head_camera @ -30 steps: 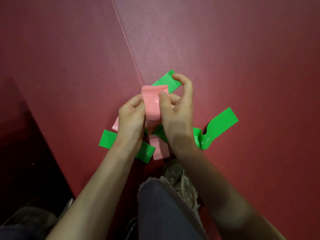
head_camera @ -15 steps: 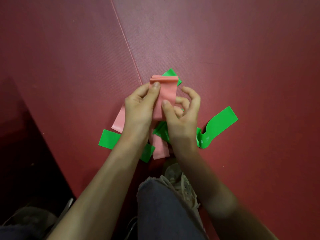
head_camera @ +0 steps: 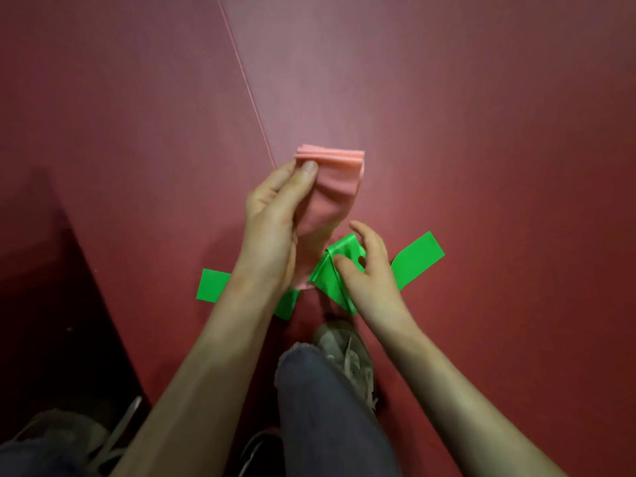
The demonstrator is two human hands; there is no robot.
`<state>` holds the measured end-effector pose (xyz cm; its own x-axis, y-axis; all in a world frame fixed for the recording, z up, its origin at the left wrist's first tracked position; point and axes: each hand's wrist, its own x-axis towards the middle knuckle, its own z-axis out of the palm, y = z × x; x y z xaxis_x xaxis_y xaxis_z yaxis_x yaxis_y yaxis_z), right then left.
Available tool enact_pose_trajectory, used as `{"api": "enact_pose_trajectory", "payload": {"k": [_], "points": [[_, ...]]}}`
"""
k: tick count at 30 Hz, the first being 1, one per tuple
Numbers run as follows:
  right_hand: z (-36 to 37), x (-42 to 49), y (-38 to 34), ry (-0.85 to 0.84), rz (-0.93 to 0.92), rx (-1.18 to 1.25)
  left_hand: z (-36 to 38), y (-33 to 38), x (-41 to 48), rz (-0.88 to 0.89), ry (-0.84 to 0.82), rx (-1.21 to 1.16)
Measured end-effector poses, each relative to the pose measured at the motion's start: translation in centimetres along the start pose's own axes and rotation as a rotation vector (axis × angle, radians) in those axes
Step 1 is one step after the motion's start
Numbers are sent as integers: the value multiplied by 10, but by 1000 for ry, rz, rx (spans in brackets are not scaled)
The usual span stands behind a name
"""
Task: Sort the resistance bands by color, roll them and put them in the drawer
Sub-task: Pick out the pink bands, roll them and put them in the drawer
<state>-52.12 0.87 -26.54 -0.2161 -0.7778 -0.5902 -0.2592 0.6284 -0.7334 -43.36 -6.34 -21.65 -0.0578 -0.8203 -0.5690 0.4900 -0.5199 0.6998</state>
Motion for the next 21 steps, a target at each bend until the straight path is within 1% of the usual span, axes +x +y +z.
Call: {"api": "enact_pose_trajectory", "payload": {"k": [2, 4, 6, 8, 11, 13, 16, 18, 21], "points": [[-12, -9, -25, 1, -76, 39, 2, 13, -15, -15, -11, 30], [-23, -22, -56, -12, -193, 83, 6, 28, -31, -8, -30, 51], [-32, -41, -88, -39, -321, 94, 12, 47, -50, 20, -69, 75], [-40, -59, -116, -67, -408, 118, 20, 63, -66, 57, -83, 106], [-56, -88, -157, -92, -481, 153, 34, 91, -99, 124, -70, 107], [-70, -110, -186, -147, -508, 164, 43, 110, -124, 184, -88, 83], [-85, -138, -220, -210, -562, 98, 51, 133, -152, 275, -79, 83], [-91, -164, -239, -201, -605, 48, 53, 147, -175, 334, -63, 119], [-97, -204, -261, -189, -684, 39, 57, 170, -212, 390, -81, 150]]}}
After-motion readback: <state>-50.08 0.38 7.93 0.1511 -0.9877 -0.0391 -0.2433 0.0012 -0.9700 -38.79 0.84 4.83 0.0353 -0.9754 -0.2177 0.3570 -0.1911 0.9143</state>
